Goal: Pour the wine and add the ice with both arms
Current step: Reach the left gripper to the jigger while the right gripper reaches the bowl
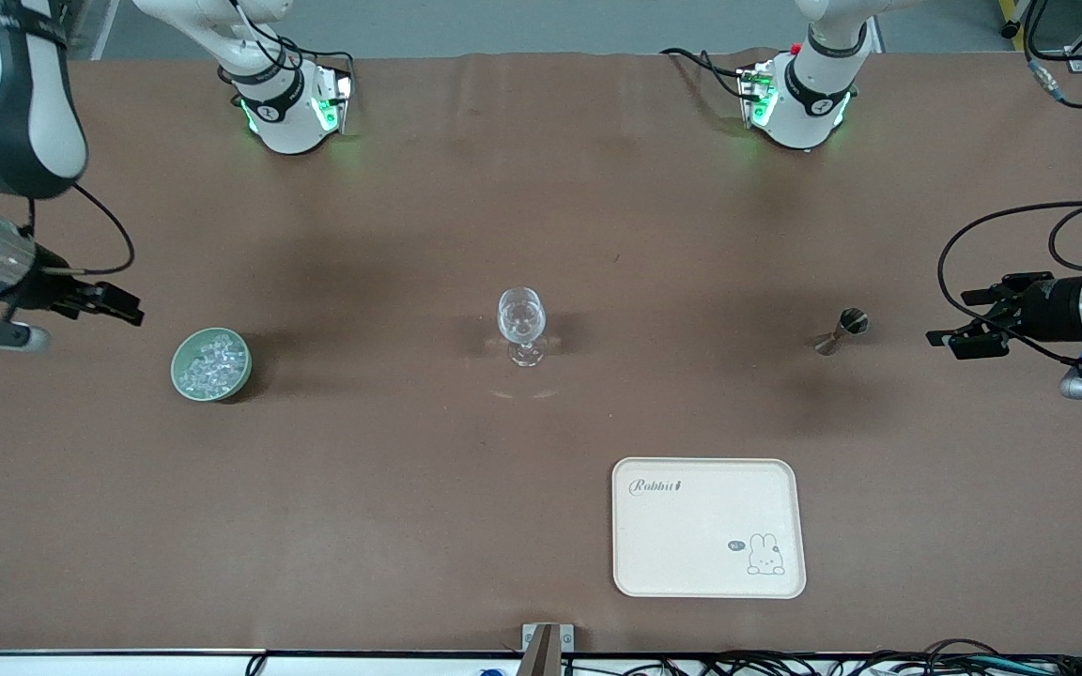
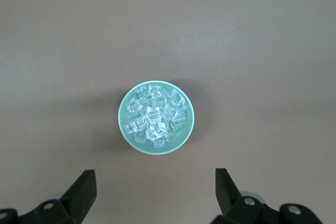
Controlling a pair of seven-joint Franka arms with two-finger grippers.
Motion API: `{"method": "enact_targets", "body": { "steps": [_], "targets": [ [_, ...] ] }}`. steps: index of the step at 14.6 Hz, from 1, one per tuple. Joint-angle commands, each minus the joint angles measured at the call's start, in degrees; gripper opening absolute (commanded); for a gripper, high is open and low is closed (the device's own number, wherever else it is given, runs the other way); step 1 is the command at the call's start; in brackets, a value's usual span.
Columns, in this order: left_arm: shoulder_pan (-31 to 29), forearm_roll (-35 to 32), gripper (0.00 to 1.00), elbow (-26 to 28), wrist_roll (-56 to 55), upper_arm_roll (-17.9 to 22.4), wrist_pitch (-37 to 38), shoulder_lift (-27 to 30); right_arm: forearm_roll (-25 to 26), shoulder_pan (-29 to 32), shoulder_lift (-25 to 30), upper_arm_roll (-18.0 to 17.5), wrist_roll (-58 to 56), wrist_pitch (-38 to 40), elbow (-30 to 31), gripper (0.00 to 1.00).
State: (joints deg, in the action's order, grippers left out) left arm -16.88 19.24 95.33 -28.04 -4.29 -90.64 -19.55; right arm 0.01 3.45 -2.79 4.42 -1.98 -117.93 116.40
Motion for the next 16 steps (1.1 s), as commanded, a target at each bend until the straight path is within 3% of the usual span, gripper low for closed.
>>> {"method": "enact_targets", "body": {
  "steps": [1,5,8,10,12,16],
  "targets": [
    [-0.96,2.82,1.00,-0.76,-5.86,0.86,1.87,-3.03,0.43,0.51,-1.68,-0.46,-2.14,-9.38,5.92,1.00],
    [-1.05,9.31,1.00,0.20,-9.31,3.93,1.78,-6.91,0.43,-0.02,-7.04,-0.55,-2.32,-18.72,9.10,1.00],
    [0.09,12.48,1.00,2.22,-9.75,7.44,1.43,-8.84,0.43,-0.11,-7.49,-0.64,-3.82,-22.43,12.18,1.00],
    [-0.26,16.95,1.00,4.85,-8.79,9.03,-0.49,-9.72,0.43,-0.37,-7.49,-0.73,-3.90,-24.26,13.76,1.00],
    [-0.26,21.17,1.00,7.31,-8.61,10.70,-1.99,-10.42,0.43,-0.46,-9.15,-0.73,-3.99,-31.01,16.48,1.00],
    [-0.52,27.59,1.00,15.04,-2.29,12.55,-6.82,-10.33,0.43,-0.29,-9.25,-0.64,-6.18,-33.59,18.51,0.96]
  ]
}}
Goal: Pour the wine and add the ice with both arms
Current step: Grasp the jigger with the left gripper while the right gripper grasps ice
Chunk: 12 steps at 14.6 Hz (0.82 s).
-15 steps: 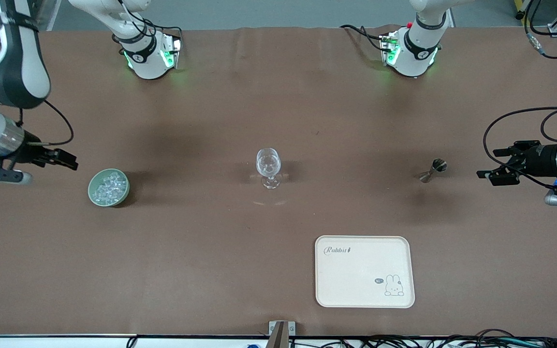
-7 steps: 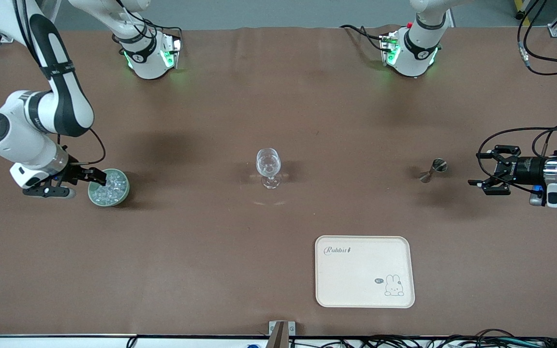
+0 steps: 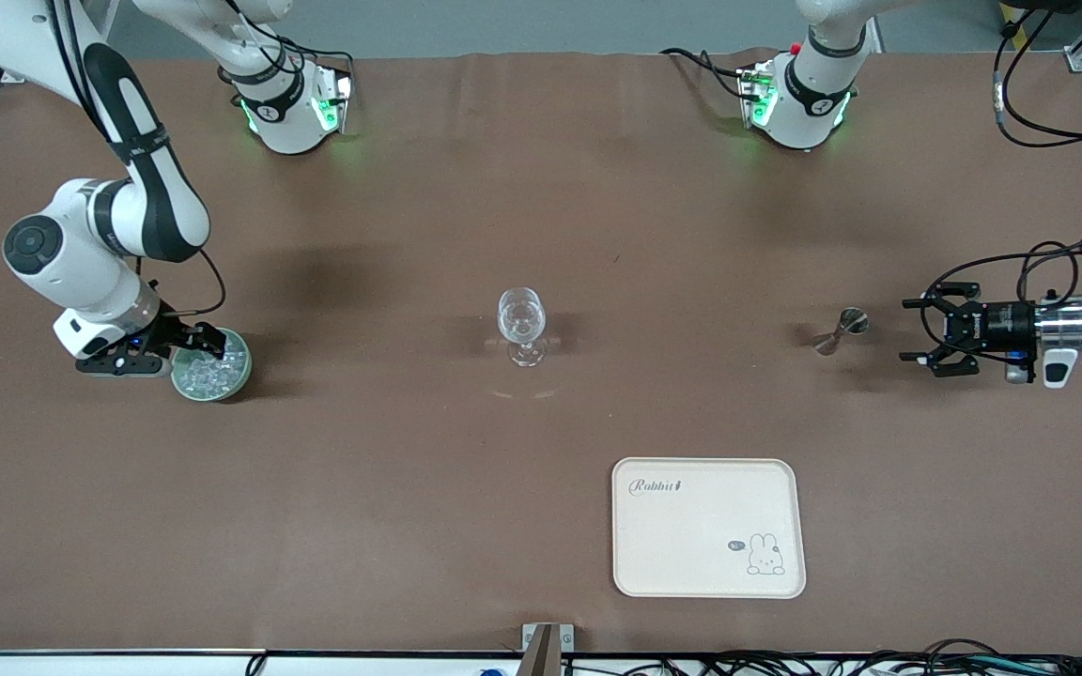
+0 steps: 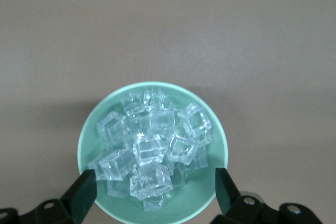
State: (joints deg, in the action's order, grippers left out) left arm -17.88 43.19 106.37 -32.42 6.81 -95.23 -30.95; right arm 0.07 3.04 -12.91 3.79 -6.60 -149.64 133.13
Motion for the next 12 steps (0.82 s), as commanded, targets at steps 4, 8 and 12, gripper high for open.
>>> {"method": "enact_targets", "body": {
  "steps": [4,8,12],
  "targets": [
    [0.04,8.38,1.00,9.71,8.41,1.63,-6.43,0.01,0.37,0.39,-0.36,-0.01,-3.42,-4.17,2.22,0.84],
    [0.12,12.09,1.00,11.49,11.33,1.63,-8.74,-1.22,0.37,0.48,-1.15,-0.01,-4.30,-5.31,2.66,0.82],
    [0.04,14.98,1.00,12.46,9.75,1.54,-6.47,-0.78,0.37,0.57,-1.50,-0.01,-4.39,-5.32,2.75,0.78]
  ]
}}
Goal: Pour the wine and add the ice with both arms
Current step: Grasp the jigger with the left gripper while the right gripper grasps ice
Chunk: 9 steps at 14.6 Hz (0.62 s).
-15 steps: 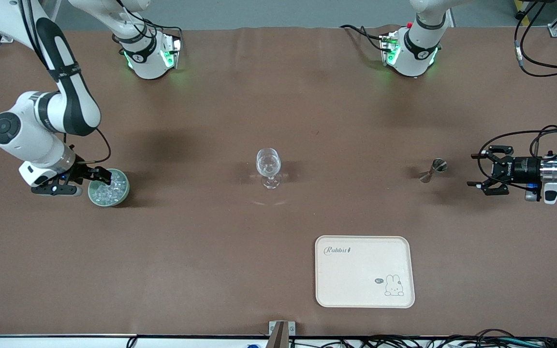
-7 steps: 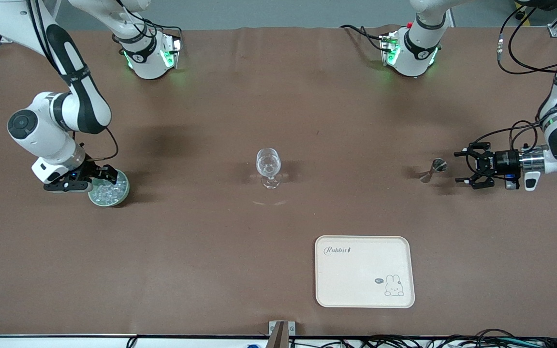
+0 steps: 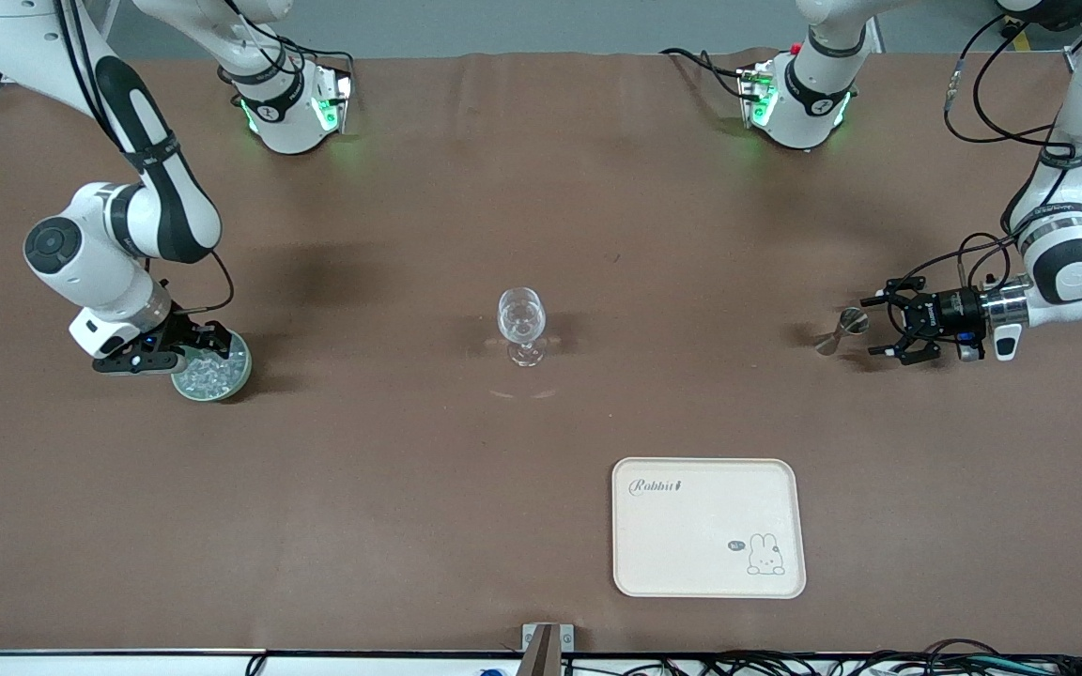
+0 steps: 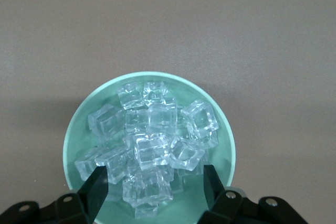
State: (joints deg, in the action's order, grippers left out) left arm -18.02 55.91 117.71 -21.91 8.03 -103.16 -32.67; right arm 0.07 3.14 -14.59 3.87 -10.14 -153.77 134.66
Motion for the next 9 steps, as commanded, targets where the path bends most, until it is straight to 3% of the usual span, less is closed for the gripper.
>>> {"method": "enact_targets", "body": {
  "steps": [1,9],
  "targets": [
    [0.18,2.62,1.00,1.03,-1.03,0.32,2.78,0.94,0.37,0.56,0.09,-0.09,-0.85,-1.18,1.22,0.76],
    [0.79,5.35,1.00,-0.12,2.48,0.06,5.16,-2.04,0.37,0.56,0.09,-0.18,-0.50,-0.39,1.31,0.73]
  ]
}}
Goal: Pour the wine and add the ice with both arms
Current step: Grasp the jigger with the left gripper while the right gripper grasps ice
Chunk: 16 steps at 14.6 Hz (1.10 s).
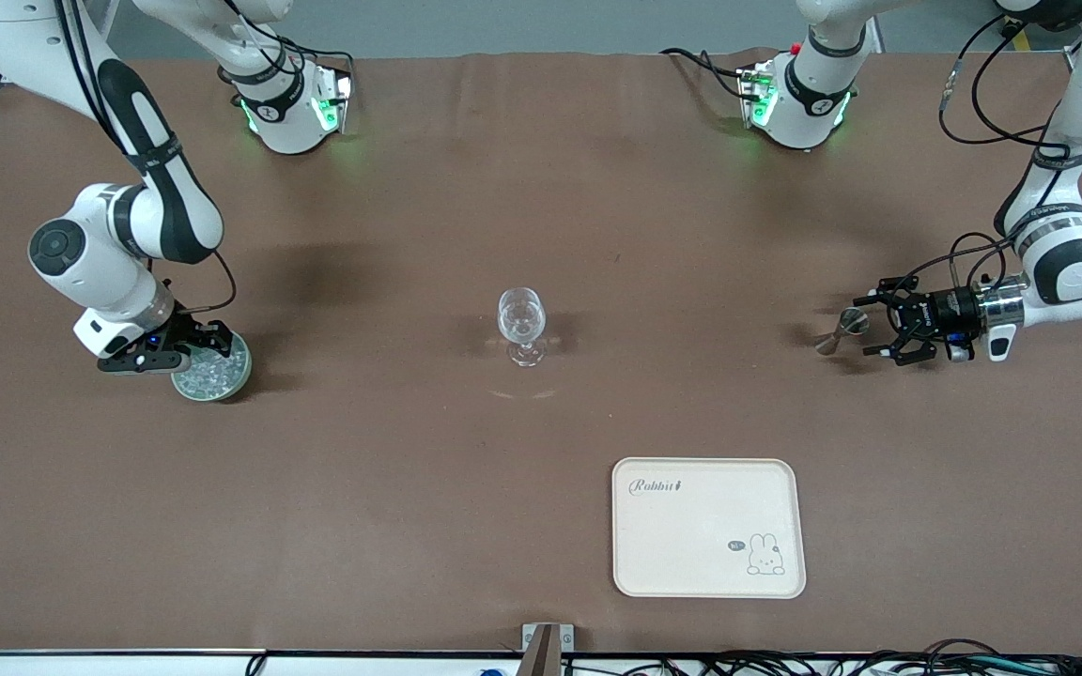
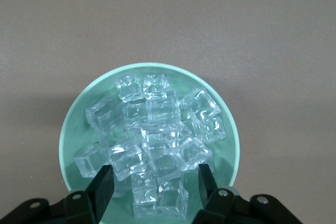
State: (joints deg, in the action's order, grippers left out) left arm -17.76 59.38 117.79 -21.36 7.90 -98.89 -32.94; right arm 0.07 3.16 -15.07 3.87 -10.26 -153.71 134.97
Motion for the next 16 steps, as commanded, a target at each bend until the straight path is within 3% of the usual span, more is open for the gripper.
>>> {"method": "enact_targets", "body": {
  "steps": [1,6,16],
  "targets": [
    [0.88,2.93,1.00,-0.27,2.72,0.18,1.24,-2.74,0.37,0.45,0.57,-0.18,-0.20,-0.45,0.91,0.73],
    [0.71,4.77,0.93,-0.71,4.75,0.27,4.84,-5.99,-0.24,-0.25,0.57,-0.18,0.51,-0.18,-0.32,0.73],
    [-0.96,6.01,0.91,-3.00,6.86,0.45,8.01,-8.28,-0.16,-1.75,-1.45,-0.18,1.03,-1.23,-1.90,0.72]
  ]
}}
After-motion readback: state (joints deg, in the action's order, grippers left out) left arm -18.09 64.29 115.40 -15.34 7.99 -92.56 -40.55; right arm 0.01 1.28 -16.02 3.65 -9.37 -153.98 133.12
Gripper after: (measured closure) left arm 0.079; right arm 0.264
